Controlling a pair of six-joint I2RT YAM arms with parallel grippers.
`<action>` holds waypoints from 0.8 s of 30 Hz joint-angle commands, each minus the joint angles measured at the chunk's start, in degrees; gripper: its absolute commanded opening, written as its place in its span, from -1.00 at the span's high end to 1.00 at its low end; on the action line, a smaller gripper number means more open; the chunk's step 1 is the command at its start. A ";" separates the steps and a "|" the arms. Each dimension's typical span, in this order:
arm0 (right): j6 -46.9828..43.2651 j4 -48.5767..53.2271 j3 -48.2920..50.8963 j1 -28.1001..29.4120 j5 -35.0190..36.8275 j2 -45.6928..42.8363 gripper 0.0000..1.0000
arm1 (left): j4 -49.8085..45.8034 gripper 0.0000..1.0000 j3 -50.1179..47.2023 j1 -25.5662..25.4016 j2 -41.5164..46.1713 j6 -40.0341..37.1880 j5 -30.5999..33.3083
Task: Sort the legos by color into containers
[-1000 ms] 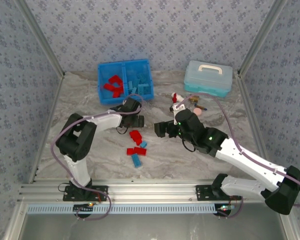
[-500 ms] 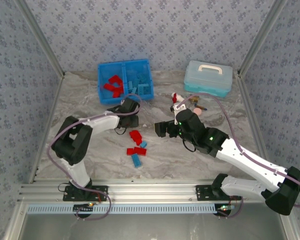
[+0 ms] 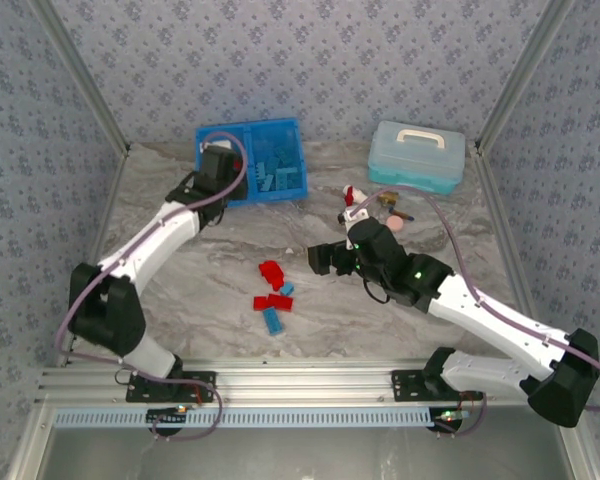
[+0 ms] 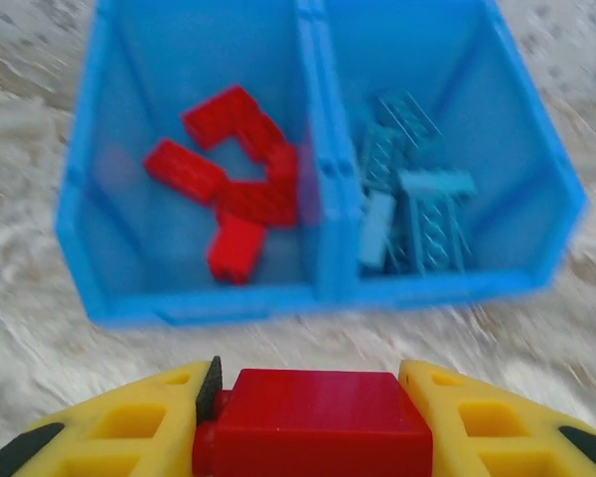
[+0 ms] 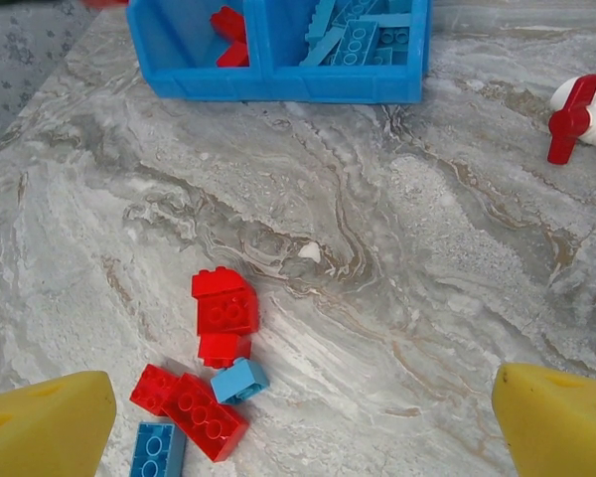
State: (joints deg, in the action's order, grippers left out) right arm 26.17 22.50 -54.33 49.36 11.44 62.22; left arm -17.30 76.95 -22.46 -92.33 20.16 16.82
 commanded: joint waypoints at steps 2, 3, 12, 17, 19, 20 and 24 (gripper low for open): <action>0.94 0.71 -2.32 -0.15 -0.31 0.12 -1.00 | 0.02 0.41 10.80 3.65 -11.60 -4.54 1.25; 1.07 1.07 -2.38 -0.10 -0.19 -0.03 -1.00 | -1.56 0.41 14.93 4.34 -15.00 -4.98 1.35; 1.53 4.52 -2.72 -0.06 2.06 -2.67 -1.00 | -14.34 0.37 47.21 9.46 -39.45 -5.36 0.04; 1.73 3.96 -2.62 -0.17 2.42 -2.16 -1.00 | -23.95 0.09 64.44 10.33 -50.03 -7.10 -2.71; 1.82 3.69 -3.02 -0.14 1.89 -1.33 -1.00 | -26.45 -0.05 68.56 10.37 -51.69 -7.33 -2.48; 1.83 3.72 -3.39 -0.08 1.67 -1.01 -1.00 | -26.68 -0.10 68.81 10.42 -51.39 -7.17 -2.58; 1.52 3.46 -3.79 -0.10 1.63 -0.27 -1.00 | -25.01 -0.12 64.88 10.33 -46.82 -5.65 -4.31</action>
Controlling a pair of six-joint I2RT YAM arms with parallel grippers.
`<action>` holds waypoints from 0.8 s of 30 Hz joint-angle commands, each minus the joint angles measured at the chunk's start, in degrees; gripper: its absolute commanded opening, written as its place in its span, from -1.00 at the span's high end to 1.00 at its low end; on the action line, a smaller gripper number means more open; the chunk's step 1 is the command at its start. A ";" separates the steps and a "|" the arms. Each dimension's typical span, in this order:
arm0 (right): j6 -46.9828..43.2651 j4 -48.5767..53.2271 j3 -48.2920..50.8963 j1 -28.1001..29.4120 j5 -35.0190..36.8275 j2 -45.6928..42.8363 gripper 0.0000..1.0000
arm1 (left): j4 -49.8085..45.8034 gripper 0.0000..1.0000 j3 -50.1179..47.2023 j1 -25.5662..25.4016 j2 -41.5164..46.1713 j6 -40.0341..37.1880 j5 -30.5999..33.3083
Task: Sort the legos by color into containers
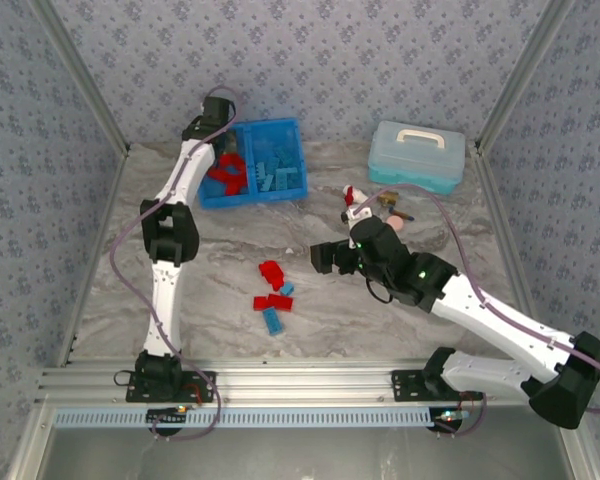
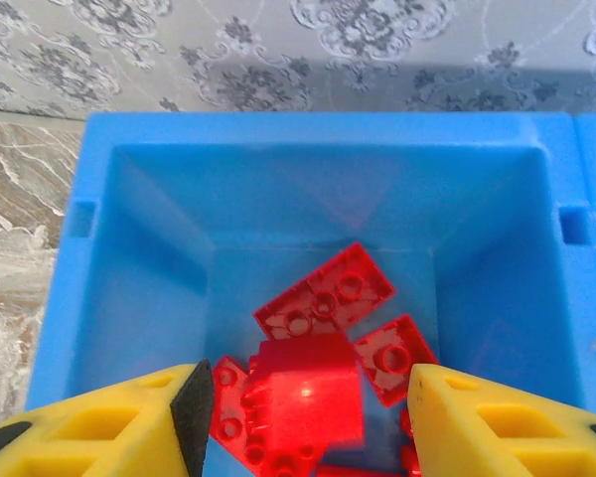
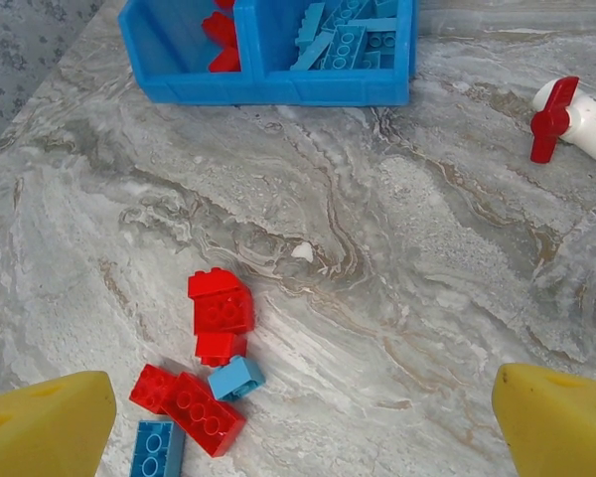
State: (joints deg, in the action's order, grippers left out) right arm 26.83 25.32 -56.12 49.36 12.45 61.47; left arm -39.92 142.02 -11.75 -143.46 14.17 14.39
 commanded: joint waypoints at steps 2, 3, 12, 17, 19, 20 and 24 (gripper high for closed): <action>0.77 0.44 -2.10 -0.14 0.59 0.75 -1.00 | 0.10 -0.13 -4.28 -0.55 8.50 1.28 -3.21; 0.69 0.44 -2.12 -0.12 0.56 0.82 -1.00 | 0.71 -0.13 -6.41 -0.71 10.47 1.61 -3.72; -3.19 -0.47 -1.92 -0.10 -3.13 5.84 -1.00 | 19.23 -0.19 -46.06 -4.78 43.02 9.90 -11.07; -8.79 2.31 -9.57 0.23 -9.99 18.14 -1.00 | 22.35 -0.27 -68.46 -10.61 62.54 9.69 -9.55; -10.05 2.59 -12.63 1.26 -10.24 23.40 -1.00 | 20.69 -0.34 -74.51 -12.49 69.73 9.78 -7.43; -10.52 2.33 -14.63 1.88 -10.21 25.99 -1.00 | 19.38 -0.37 -77.31 -13.47 73.18 9.65 -6.03; -11.28 2.56 -20.23 3.25 -9.89 35.38 -1.00 | 13.39 -0.51 -84.97 -15.05 83.71 9.96 -3.63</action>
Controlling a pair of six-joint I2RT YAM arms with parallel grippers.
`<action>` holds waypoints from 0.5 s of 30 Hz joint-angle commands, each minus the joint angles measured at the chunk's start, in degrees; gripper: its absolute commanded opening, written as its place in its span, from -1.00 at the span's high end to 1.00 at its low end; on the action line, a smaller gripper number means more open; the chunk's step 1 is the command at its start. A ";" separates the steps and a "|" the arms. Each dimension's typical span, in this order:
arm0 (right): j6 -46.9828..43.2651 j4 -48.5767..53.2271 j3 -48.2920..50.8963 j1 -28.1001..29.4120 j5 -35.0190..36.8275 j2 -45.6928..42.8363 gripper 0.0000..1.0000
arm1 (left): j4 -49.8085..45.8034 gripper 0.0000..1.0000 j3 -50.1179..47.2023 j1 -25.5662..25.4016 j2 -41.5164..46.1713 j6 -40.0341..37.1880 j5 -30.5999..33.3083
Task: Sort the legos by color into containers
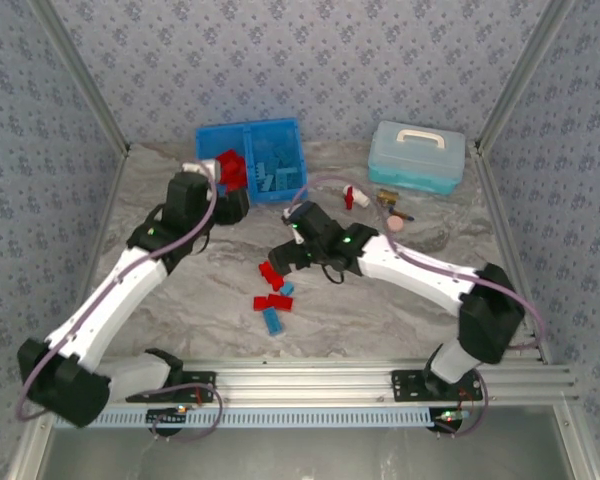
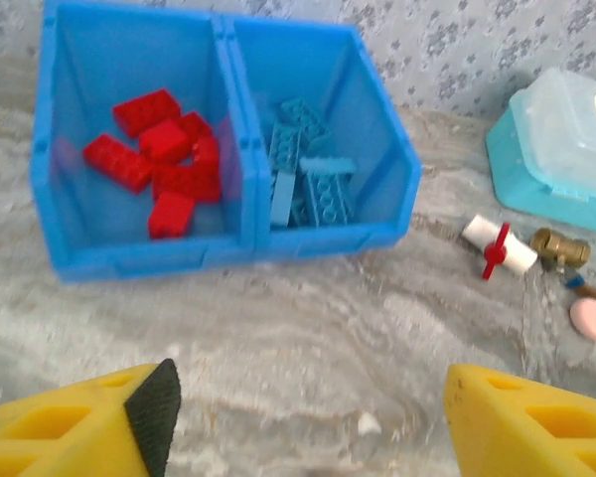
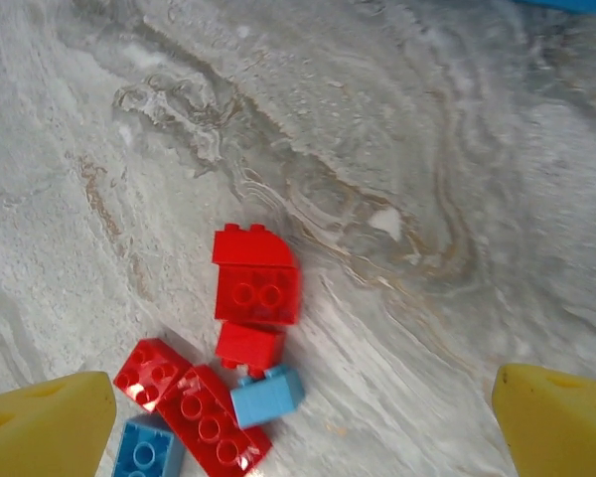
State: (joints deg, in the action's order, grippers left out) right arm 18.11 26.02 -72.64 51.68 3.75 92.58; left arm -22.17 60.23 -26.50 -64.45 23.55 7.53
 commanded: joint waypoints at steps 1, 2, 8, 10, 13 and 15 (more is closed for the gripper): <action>-3.08 2.09 -5.45 1.37 -1.38 6.66 -1.00 | -6.46 -0.55 -4.54 -0.26 6.79 0.98 3.68; -3.60 2.49 -7.06 1.76 -1.27 9.12 -1.00 | -8.65 -0.61 -5.60 -0.30 8.69 1.40 4.29; -5.05 4.84 -15.57 3.21 2.28 21.29 -1.00 | -17.11 -0.98 -9.34 -0.31 17.50 2.38 5.39; -5.01 5.21 -17.40 3.29 2.52 24.47 -1.00 | -20.48 -0.98 -8.78 -0.31 18.60 1.75 5.43; -5.09 5.83 -19.90 3.42 2.21 28.29 -0.97 | -23.55 -0.98 -7.50 -0.22 18.83 -0.54 5.07; -5.12 6.31 -21.21 3.59 2.07 30.13 -0.87 | -25.34 -0.98 -5.98 -0.17 17.79 -2.95 3.73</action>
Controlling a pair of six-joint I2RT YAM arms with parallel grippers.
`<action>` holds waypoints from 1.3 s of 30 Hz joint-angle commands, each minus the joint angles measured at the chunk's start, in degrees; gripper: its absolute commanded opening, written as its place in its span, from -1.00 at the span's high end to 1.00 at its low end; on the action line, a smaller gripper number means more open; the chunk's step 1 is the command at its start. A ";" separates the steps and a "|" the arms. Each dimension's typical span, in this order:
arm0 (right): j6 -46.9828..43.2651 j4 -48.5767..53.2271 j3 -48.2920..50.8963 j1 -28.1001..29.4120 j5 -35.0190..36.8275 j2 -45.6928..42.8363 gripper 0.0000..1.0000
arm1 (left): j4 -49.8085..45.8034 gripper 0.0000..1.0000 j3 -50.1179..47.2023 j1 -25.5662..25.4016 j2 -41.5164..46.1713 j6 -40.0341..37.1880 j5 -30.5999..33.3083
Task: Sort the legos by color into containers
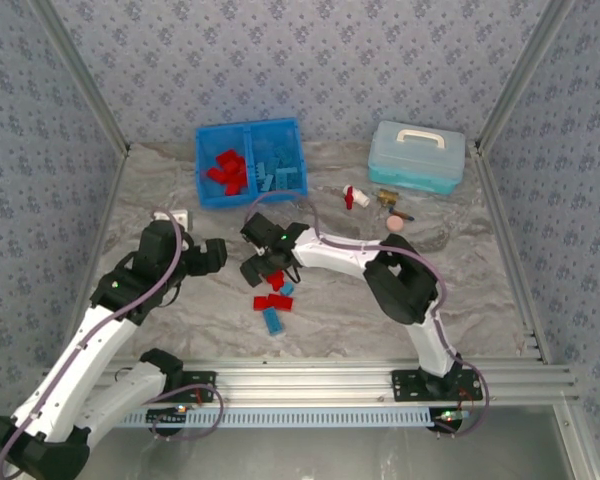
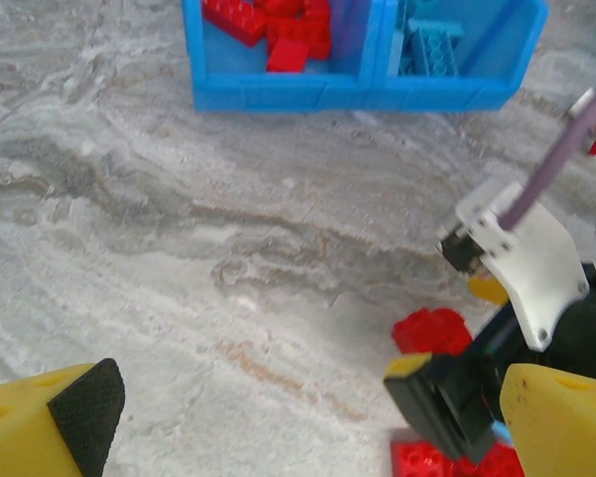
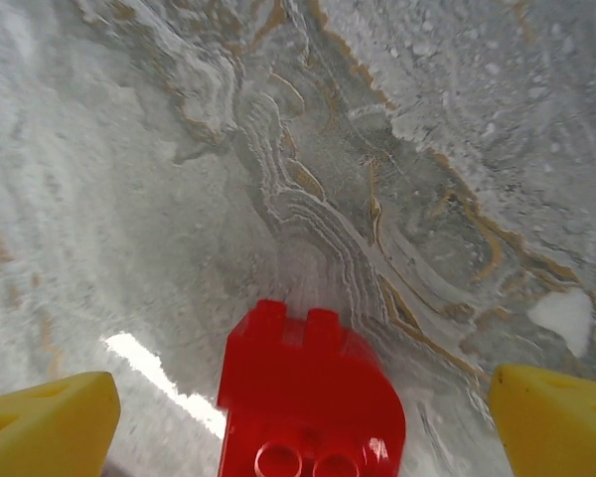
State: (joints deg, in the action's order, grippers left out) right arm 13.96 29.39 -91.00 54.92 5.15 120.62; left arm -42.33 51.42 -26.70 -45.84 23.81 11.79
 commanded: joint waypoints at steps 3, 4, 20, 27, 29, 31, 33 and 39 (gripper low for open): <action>-0.70 2.87 -3.64 0.46 0.13 3.88 -0.69 | -7.77 -0.98 5.09 0.07 -2.73 -6.08 0.15; -0.48 2.87 -3.83 0.50 -0.09 4.29 -0.60 | -8.18 -0.99 5.56 0.07 -3.02 -6.94 1.03; 2.11 -7.25 1.06 1.43 1.93 -13.30 0.06 | -5.26 -0.99 2.86 3.13 2.02 -10.77 4.93; 0.55 -9.05 -13.87 0.25 2.12 -4.47 0.07 | -3.02 -0.98 -0.07 6.96 11.01 -9.66 4.42; 0.35 -7.33 -20.28 -0.26 -0.13 -0.23 0.07 | -2.92 -0.98 -0.18 7.41 12.05 -9.66 4.68; -0.61 -7.72 -25.38 -0.44 -0.70 3.50 0.07 | -3.19 -0.98 -0.11 8.00 12.48 -9.36 4.79; -2.93 -7.95 -31.41 -0.77 0.12 8.60 0.06 | -3.03 -0.99 -0.26 8.70 12.70 -9.14 4.13; -7.90 -5.06 -59.78 -4.13 4.26 28.38 0.10 | -2.65 -0.99 -0.66 10.33 12.49 -8.87 1.45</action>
State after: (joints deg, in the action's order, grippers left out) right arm 9.47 22.02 -140.73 52.95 6.96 142.56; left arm -46.39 51.05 -16.93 -33.47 14.50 14.79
